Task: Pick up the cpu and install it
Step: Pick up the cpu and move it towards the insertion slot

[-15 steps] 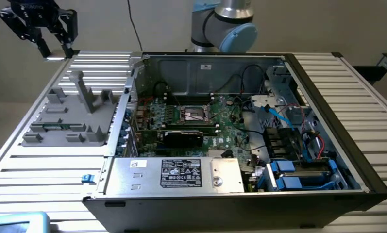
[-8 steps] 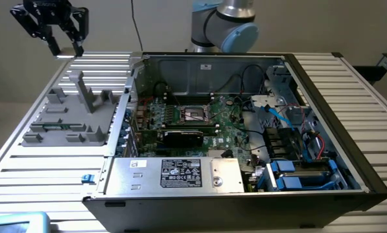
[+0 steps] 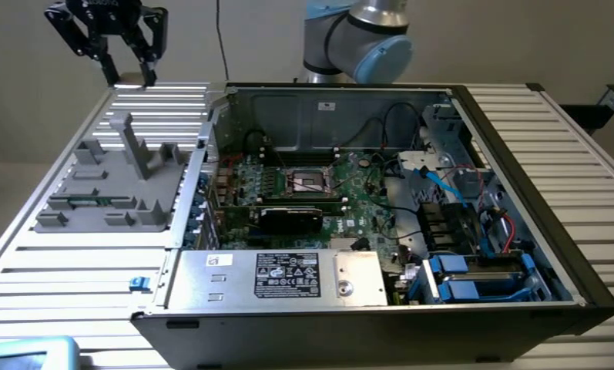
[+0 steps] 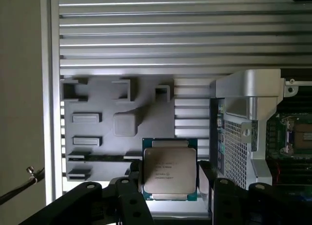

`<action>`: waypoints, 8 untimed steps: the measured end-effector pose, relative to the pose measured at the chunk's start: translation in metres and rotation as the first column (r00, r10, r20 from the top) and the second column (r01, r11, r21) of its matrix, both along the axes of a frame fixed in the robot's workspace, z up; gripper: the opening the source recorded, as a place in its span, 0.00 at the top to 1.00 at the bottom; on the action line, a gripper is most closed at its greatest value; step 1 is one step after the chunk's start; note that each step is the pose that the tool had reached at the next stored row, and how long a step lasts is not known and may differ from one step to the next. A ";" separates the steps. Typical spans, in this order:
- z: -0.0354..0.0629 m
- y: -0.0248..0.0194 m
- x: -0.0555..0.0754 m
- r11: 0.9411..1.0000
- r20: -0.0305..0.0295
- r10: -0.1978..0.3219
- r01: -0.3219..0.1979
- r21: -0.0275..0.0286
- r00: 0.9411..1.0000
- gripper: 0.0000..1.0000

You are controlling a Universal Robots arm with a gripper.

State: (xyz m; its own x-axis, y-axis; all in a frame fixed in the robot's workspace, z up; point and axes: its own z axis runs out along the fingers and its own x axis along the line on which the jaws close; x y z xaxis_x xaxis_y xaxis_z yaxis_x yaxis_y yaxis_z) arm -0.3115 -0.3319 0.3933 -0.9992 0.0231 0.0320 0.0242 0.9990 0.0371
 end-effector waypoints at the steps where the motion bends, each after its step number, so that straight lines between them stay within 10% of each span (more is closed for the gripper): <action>1: 0.0005 -0.0001 0.004 1.000 0.000 0.000 0.000 0.000 1.000 0.45; 8: 0.0012 -0.0004 0.036 1.000 0.000 0.000 0.000 0.000 1.000 0.45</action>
State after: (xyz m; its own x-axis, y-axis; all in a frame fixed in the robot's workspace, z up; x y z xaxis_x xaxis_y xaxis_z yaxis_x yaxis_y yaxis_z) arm -0.2759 -0.3323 0.3945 -0.9992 0.0231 0.0320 0.0243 0.9990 0.0371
